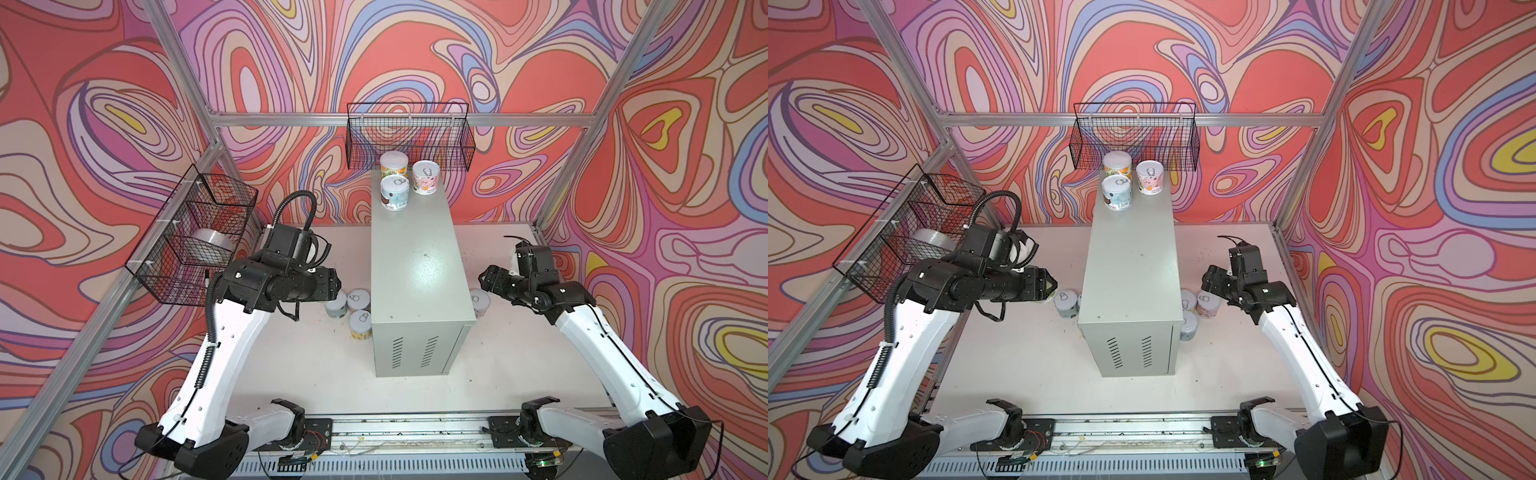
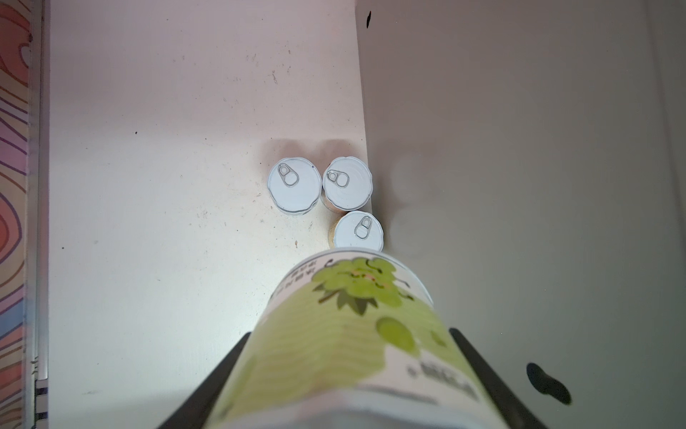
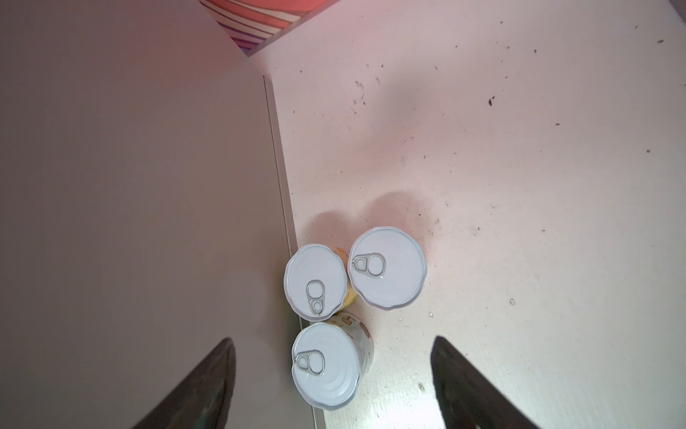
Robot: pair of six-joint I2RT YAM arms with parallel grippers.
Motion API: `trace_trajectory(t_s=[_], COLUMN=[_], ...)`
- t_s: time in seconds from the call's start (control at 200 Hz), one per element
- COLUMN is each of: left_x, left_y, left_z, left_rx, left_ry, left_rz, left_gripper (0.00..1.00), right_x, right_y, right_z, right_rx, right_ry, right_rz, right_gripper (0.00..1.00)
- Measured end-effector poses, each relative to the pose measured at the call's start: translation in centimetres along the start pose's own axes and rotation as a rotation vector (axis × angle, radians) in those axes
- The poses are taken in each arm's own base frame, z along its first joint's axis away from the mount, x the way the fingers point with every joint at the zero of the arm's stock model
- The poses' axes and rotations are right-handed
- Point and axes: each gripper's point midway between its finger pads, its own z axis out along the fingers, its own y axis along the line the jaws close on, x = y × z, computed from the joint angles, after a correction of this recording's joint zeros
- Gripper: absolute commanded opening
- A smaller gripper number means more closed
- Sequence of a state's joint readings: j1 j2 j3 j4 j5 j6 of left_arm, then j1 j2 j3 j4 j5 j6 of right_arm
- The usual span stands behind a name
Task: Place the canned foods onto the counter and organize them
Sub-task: 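Lift the green-labelled can with the left gripper over the cabinet top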
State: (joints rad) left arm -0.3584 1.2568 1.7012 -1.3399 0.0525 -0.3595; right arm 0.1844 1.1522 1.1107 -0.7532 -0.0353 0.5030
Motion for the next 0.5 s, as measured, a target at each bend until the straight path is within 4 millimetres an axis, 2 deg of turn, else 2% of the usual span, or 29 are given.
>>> trace_trajectory(t_s=[0.17,0.346,0.501], left_x=[-0.6,-2.8,-4.0], left_y=[-1.6,-4.1,-5.2], left_z=[-2.0,-4.7,-6.2], left_rx=[0.006,0.021,0.034], left_ry=[0.028,-0.032,-0.091], left_rz=[0.072,0.172,0.204], left_gripper=[0.0,0.0,0.0], right_x=[-1.0,-1.6,-1.4], right_y=[0.2,0.3,0.1], right_z=[-1.3,-1.6,-1.6], right_rx=[0.009,0.013,0.022], right_ry=[-0.031,-0.048,-0.041], right_rz=[-0.021,-0.039,-0.045], right_gripper=[0.85,0.85,0.85])
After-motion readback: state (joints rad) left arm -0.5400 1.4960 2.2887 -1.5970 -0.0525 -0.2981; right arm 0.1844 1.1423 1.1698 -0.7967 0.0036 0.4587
